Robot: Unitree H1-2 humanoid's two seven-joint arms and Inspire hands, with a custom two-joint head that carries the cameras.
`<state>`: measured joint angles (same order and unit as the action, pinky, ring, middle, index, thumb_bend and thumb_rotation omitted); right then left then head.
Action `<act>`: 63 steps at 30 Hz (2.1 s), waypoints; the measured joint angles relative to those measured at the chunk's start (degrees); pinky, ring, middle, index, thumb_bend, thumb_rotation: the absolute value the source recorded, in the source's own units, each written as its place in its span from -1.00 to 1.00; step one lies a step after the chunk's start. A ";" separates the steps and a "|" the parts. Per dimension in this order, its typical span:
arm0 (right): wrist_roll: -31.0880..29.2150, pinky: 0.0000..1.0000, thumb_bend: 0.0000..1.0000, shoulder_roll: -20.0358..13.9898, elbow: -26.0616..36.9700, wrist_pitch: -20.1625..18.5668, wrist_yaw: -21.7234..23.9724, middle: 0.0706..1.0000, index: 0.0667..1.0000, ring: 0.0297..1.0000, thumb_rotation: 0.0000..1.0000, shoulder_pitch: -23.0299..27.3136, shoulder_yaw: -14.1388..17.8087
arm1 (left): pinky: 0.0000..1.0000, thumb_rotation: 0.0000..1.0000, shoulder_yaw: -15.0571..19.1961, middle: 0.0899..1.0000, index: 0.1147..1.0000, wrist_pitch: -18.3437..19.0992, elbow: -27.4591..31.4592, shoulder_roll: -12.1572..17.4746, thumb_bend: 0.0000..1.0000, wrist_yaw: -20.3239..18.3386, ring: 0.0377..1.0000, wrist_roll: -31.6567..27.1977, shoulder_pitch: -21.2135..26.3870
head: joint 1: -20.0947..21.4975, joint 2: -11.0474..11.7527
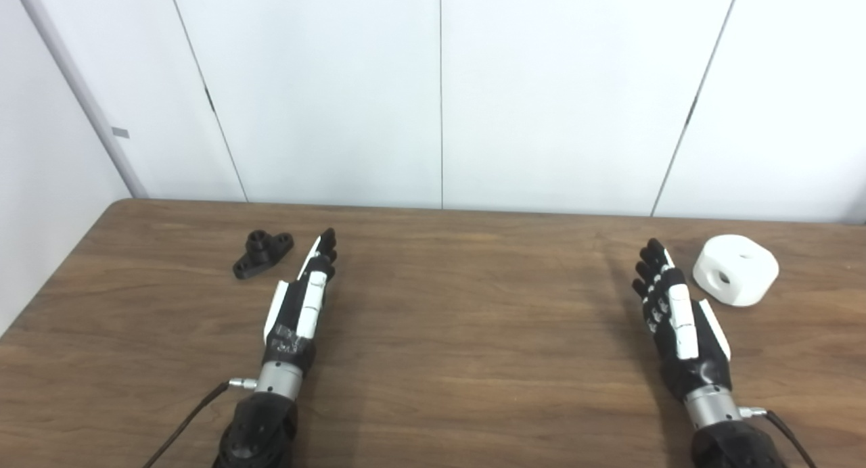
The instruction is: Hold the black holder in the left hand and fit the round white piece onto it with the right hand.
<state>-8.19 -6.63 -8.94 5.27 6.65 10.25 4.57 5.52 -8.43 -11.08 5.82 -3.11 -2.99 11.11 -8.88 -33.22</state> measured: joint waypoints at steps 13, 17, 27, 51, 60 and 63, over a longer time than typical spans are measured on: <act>0.12 1.00 -0.19 -0.02 -0.01 0.01 0.01 1.00 1.00 1.00 1.00 0.00 -0.02 | 1.00 0.96 -0.02 1.00 1.00 -0.12 -0.12 0.00 0.44 -0.04 1.00 -0.09 0.03 | 0.00 0.44; -0.03 1.00 -0.20 -0.03 -0.01 0.01 0.04 1.00 1.00 1.00 1.00 0.00 -0.02 | 1.00 0.92 0.01 1.00 1.00 -0.46 -0.23 0.00 0.46 -0.06 1.00 -0.15 0.08 | -0.18 0.70; -1.55 1.00 -0.23 -0.01 -0.06 1.02 0.41 1.00 1.00 1.00 1.00 -0.02 0.05 | 0.54 -0.06 -0.68 0.73 0.82 -1.39 1.73 0.12 0.32 1.36 0.60 3.27 -0.84 | -2.46 1.85; -1.14 1.00 -0.26 0.11 0.04 1.12 0.31 1.00 1.00 1.00 1.00 -0.25 -0.33 | 0.43 -0.65 -1.50 0.52 0.36 0.85 16.82 14.23 0.53 6.57 0.55 32.46 -4.22 | -3.16 3.43; -1.38 1.00 -0.31 0.11 -0.19 1.09 0.32 1.00 1.00 1.00 1.00 -0.21 -0.15 | 0.66 -0.38 2.54 0.71 0.67 0.56 11.71 19.23 0.59 9.01 0.79 34.45 -2.86 | -4.13 4.39; -1.41 1.00 -0.31 0.12 -0.45 1.14 0.37 1.00 1.00 1.00 1.00 -0.08 -0.15 | 0.72 -0.32 3.28 0.78 0.70 0.62 7.90 21.06 0.63 9.17 0.84 34.21 -1.94 | -4.57 4.83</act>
<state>-9.60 -6.51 -9.40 6.41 7.03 10.17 4.41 8.81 -7.81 -3.18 26.88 6.06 31.22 9.17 -13.45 -28.39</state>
